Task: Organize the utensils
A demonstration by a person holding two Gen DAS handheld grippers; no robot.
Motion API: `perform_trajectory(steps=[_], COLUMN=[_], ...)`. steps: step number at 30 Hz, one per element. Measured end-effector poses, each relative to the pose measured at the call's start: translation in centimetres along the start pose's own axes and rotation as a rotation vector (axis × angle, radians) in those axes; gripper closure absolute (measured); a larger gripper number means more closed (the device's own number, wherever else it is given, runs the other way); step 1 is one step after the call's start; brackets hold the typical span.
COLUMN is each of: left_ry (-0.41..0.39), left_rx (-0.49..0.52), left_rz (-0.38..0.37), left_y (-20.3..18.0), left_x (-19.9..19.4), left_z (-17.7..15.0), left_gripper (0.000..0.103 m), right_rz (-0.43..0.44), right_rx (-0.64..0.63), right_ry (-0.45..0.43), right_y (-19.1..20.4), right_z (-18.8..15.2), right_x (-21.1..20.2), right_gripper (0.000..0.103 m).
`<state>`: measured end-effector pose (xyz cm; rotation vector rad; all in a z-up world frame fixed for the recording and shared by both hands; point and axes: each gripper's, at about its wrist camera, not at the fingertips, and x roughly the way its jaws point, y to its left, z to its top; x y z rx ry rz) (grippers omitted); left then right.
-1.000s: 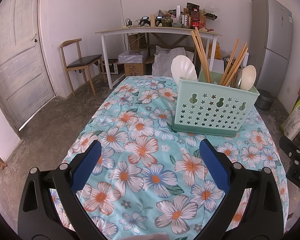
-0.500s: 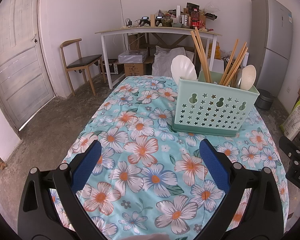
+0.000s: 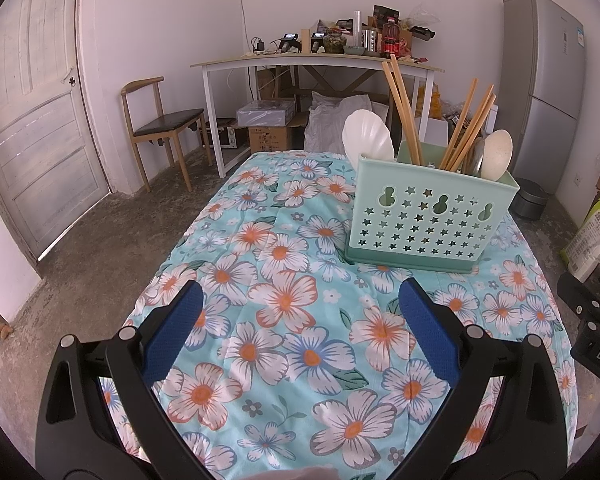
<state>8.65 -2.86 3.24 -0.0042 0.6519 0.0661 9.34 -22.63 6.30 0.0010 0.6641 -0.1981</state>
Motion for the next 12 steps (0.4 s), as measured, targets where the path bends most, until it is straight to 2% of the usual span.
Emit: perform_trajectory(steps=[12], left_ry=[-0.01], left_rx=[0.012], left_rz=[-0.007], left_y=[-0.14], left_x=[-0.24], left_z=[0.11], left_gripper=[0.008], right_rz=[0.0], right_rx=[0.002], right_ry=[-0.001], right_y=[-0.01], right_z=[-0.01], right_x=[0.0], right_gripper=[0.007])
